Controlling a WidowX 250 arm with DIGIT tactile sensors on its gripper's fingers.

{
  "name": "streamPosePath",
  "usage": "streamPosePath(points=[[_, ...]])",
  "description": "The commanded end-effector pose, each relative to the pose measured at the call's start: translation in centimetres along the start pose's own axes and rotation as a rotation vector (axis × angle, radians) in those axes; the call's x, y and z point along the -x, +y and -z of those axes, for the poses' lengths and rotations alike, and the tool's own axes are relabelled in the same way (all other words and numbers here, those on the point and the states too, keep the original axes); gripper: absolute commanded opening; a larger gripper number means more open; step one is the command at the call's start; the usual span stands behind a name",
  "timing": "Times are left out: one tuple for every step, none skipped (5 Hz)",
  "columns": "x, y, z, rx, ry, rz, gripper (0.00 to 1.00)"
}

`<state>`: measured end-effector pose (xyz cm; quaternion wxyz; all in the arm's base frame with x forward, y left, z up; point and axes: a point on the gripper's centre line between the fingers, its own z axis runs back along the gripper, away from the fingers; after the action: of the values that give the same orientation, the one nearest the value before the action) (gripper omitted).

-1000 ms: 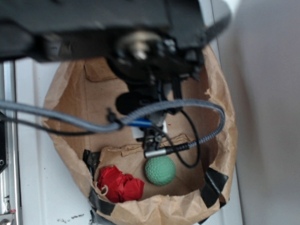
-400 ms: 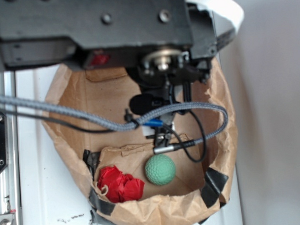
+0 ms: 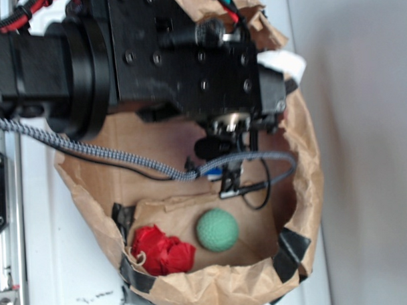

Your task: Grab the red paper.

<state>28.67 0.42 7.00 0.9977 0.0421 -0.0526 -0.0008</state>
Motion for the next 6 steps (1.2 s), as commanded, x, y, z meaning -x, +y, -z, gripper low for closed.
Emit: streamPosePath(points=[[2.1, -1.7, -5.4, 0.157, 0.031, 0.183, 1.00], [2.1, -1.7, -5.4, 0.157, 0.031, 0.183, 1.00], [2.1, -1.7, -5.4, 0.157, 0.031, 0.183, 1.00], [3.6, -4.3, -4.2, 0.204, 0.035, 0.203, 1.00], [5.4, -7.0, -3.1, 0.250, 0.068, 0.225, 1.00], [6.4, -8.5, -2.7, 0.246, 0.100, 0.212, 1.00]])
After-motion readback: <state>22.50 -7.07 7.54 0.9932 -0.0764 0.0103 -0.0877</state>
